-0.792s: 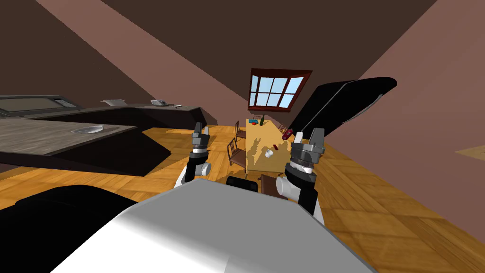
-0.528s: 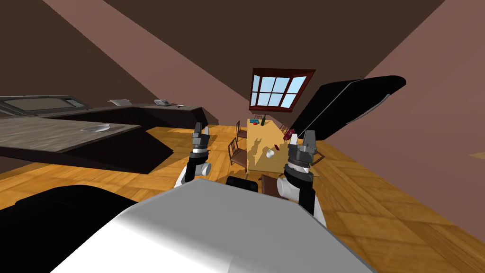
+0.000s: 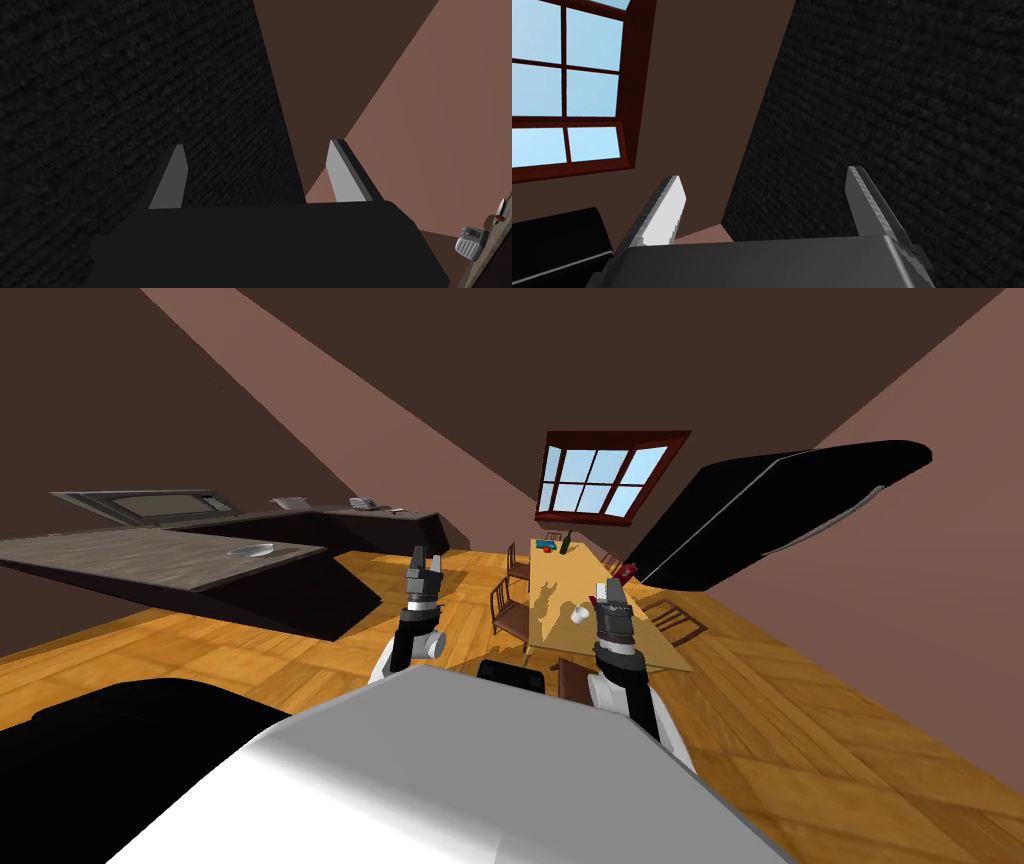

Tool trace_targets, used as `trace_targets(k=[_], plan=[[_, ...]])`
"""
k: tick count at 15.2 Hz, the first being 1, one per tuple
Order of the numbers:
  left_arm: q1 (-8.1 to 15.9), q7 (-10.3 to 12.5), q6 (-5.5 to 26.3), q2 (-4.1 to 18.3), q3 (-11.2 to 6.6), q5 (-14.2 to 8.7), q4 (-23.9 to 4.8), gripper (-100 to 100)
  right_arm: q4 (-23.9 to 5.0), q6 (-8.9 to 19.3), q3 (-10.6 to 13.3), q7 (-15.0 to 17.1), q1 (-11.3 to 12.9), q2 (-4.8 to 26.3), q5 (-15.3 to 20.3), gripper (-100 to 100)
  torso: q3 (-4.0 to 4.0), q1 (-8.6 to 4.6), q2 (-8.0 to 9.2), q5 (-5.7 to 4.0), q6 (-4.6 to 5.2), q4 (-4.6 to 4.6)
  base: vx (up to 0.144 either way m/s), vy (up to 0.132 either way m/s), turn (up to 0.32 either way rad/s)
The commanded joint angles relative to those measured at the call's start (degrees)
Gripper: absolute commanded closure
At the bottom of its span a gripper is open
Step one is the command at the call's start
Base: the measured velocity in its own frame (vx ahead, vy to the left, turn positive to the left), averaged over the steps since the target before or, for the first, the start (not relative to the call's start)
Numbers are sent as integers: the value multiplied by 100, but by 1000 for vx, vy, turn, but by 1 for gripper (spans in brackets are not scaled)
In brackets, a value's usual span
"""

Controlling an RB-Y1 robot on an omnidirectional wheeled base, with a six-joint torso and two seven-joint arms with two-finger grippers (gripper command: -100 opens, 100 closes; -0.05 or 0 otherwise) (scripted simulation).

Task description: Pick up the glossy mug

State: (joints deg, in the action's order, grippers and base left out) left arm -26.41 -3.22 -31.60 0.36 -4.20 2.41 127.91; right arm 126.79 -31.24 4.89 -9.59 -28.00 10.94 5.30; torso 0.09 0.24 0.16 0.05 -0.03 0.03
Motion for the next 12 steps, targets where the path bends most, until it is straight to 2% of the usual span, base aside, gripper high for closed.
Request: trace_targets(k=[1, 2, 4, 7, 8, 9, 12], plan=[[0, 0, 0, 0, 0, 0, 0, 0, -234, -64, -28, -33, -7, 271, -12, -100, 0, 0, 0, 0, 0, 0, -49, 61, 120], [0, 0, 0, 0, 0, 0, 0, 0, -446, -119, -17, -100, -30, 410, 3, -100, 1, -1, 2, 0, 1, 1, -50, 68, 166], [0, 0, 0, 0, 0, 0, 0, 0, -659, -178, -6, -173, -55, 650, 22, -100, 3, 0, 4, 1, 1, 1, -37, 65, 288], [0, 0, 0, 0, 0, 0, 0, 0, -1080, -239, 5, -252, -82, 1029, 46, -100, 0, 1, -1, 0, 0, 0, -27, 68, 80], [0, 0, 0, 0, 0, 0, 0, 0, -1080, -239, 5, -252, -82, 1029, 46, -100, 0, 1, 0, 1, 1, 0, -20, 45, 73], [-1, 0, 0, 0, -1, 0, 0, 0, -1287, -302, 16, -336, -110, 1244, 75, -100, -1, -4, -2, 0, 2, 0, -24, 51, 166], [0, 0, 0, 0, 0, 0, 0, 0, -1691, -367, 28, -424, -139, 1546, 109, -100, 0, -3, -1, 0, -1, 0, -27, 61, 204]])
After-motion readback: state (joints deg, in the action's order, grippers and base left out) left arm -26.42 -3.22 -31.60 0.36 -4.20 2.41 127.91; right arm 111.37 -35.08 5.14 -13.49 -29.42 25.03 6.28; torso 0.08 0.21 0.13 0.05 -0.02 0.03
